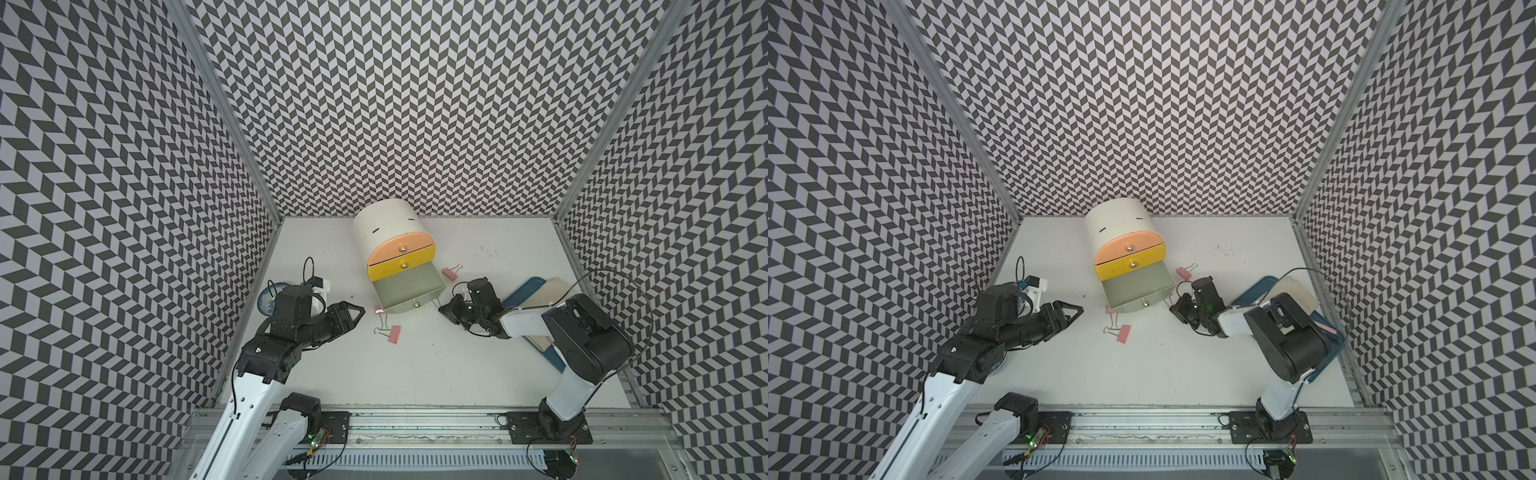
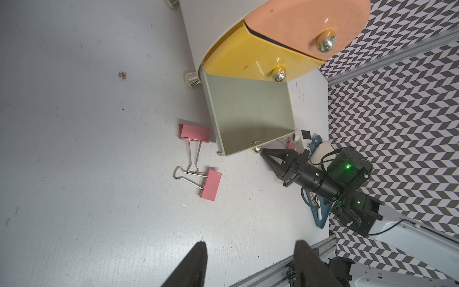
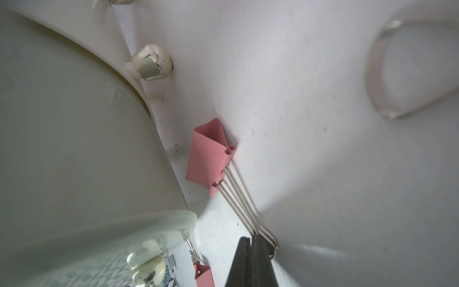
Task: Put the binder clips in the drawer according to color
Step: Move the binder clip to the center of the board.
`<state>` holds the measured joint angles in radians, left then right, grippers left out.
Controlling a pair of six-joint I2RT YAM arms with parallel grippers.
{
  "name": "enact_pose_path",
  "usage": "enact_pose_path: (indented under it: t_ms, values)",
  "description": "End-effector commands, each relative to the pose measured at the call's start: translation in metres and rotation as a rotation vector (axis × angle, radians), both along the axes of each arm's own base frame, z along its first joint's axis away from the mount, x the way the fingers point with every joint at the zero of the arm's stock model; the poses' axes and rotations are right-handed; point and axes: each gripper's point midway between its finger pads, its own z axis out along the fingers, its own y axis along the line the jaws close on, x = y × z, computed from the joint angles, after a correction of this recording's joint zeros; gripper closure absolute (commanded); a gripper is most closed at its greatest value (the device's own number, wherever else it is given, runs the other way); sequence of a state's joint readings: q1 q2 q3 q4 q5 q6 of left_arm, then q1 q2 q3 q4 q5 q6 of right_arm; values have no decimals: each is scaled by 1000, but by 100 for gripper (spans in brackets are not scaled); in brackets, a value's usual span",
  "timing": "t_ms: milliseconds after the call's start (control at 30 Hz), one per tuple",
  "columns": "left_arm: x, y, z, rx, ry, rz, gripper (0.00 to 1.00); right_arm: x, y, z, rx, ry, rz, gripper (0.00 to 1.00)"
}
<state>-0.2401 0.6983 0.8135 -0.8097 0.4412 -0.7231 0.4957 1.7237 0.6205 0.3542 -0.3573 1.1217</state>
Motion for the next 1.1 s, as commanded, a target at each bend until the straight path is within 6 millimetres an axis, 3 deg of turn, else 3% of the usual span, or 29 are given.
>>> enact_pose_path:
  t_ms: [0,467,567,733,933,1067]
  values:
    - [-1,0,9,5,-29,-6,40,-29,-23,-25,-77,89,-44,100]
    - [0,-1,14,-12,-44,-2,40,-116,-63,-28,-135,109,17,100]
    - [0,-1,19,-16,-56,-3,40,-125,-67,-19,-152,76,48,100]
    - [3,-2,28,-20,-71,-3,40,-115,-62,15,-177,-45,125,94]
    - [6,-3,41,-36,-91,-2,40,-90,-58,56,-289,-171,209,64]
    - [5,-4,49,-49,-104,1,40,-76,-55,56,-385,-177,287,48]
